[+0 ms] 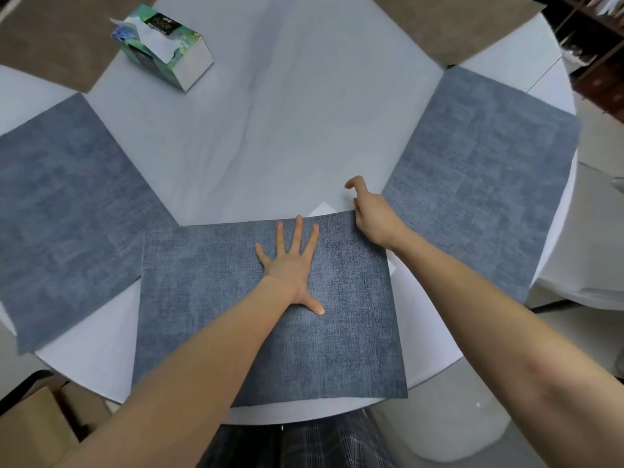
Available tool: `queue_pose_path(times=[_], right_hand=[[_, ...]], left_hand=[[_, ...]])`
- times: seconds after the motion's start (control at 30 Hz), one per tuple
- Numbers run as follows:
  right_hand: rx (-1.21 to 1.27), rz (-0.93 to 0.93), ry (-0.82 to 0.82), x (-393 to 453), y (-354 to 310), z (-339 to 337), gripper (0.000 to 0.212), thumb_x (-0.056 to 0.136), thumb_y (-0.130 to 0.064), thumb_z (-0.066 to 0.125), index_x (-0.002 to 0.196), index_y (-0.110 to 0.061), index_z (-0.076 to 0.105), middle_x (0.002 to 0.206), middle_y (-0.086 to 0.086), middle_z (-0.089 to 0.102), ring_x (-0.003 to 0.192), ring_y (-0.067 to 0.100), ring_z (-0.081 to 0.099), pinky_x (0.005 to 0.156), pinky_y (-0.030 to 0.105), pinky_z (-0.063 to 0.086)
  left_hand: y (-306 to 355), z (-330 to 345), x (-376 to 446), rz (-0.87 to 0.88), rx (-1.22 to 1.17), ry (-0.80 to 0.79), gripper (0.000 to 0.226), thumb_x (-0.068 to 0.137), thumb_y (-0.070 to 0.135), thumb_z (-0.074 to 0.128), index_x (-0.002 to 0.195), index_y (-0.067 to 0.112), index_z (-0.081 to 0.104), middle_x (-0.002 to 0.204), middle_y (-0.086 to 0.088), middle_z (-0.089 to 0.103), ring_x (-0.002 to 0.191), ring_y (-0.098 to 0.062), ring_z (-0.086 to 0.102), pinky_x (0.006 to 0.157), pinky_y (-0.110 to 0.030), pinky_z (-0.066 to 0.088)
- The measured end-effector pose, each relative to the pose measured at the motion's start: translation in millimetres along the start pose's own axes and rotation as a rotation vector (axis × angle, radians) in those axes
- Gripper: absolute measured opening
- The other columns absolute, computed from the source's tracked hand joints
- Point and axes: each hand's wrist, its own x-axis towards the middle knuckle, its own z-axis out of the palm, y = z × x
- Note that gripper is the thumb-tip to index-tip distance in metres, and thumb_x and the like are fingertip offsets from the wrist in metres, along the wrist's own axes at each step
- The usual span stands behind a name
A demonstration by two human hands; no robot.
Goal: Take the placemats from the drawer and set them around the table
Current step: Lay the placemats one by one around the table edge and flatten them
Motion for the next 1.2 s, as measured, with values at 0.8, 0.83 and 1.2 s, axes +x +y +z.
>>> queue_pose_path(times=[0.8, 0.83, 1.2], right_hand=[[-0.210, -0.096, 0.050, -43, -135, 122, 0.049, 0.096, -0.024, 0.044, 0.139, 0.000, 0.038, 0.155, 0.022, 0.020, 0.146, 0.031, 0.015, 0.120, 0.042, 0.006], [-0.195, -0.099, 0.050, -43, -151, 135, 0.050, 0.096, -0.026, 0.043, 0.139, 0.000, 0.039, 0.155, 0.022, 0.021, 0.146, 0.032, 0.016, 0.121, 0.044, 0.008], [-0.283, 0.082, -0.157, -47, -202, 210, 0.092, 0.075, -0.077, 0.014, 0.149, -0.030, -0.016, 0.153, -0.001, -0.029, 0.140, 0.014, -0.029, 0.117, 0.039, -0.017]], left_hand=[[-205, 1, -40, -0.107, -0.657, 0.685, 0.028, 0.089, 0.008, 0.055, 0.114, 0.008, 0.067, 0.117, -0.012, 0.068, 0.111, -0.028, 0.063, 0.098, -0.037, 0.048], [-227, 3, -42, -0.166, -0.658, 0.676, 0.029, 0.089, 0.008, 0.055, 0.116, 0.006, 0.065, 0.119, -0.014, 0.066, 0.112, -0.030, 0.061, 0.100, -0.038, 0.046], [-275, -16, -25, -0.107, -0.749, 0.404, 0.025, 0.086, 0.020, 0.068, 0.101, 0.000, 0.064, 0.100, -0.016, 0.063, 0.093, -0.028, 0.060, 0.077, -0.030, 0.048]])
